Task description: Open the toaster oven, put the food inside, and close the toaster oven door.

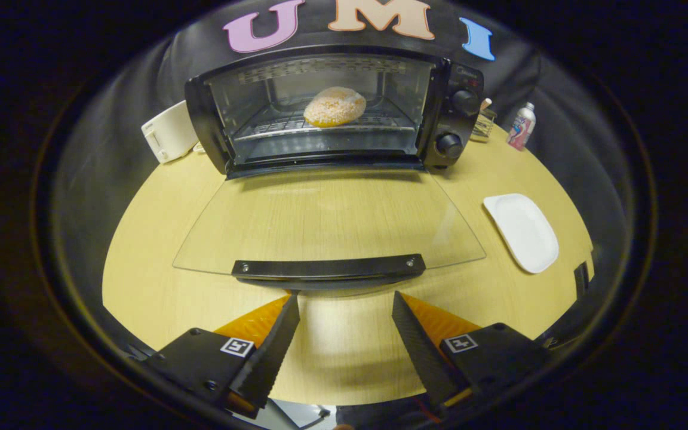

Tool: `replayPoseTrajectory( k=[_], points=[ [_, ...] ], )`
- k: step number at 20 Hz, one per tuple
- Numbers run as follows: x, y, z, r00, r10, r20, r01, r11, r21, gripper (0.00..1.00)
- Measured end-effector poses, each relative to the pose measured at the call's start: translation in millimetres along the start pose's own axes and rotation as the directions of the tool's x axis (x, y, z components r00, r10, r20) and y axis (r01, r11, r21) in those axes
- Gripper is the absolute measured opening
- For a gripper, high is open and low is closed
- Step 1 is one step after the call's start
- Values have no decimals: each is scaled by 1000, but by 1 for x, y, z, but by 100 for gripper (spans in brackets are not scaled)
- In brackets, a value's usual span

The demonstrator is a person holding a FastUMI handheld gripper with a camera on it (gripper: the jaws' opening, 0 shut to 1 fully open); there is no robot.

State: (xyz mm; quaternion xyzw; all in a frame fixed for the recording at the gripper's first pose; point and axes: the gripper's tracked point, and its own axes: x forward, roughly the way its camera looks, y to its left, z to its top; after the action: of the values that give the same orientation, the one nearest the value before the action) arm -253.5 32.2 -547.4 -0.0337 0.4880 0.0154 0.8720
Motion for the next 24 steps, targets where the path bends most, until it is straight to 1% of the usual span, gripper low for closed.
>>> replayPoseTrajectory(
  k=[5,8,11,13,17,24],
  points=[
    [-16,-1,22,998,1,62,3,997,-71,99],
    [-26,-1,40,994,3,109,7,996,-91,99],
    [-38,3,59,987,0,164,14,996,-85,100],
    [-42,6,78,980,14,197,1,997,-76,100],
    [-38,10,114,968,15,249,7,996,-88,100],
    [-31,23,161,952,32,304,-17,998,-53,100]
  ],
)
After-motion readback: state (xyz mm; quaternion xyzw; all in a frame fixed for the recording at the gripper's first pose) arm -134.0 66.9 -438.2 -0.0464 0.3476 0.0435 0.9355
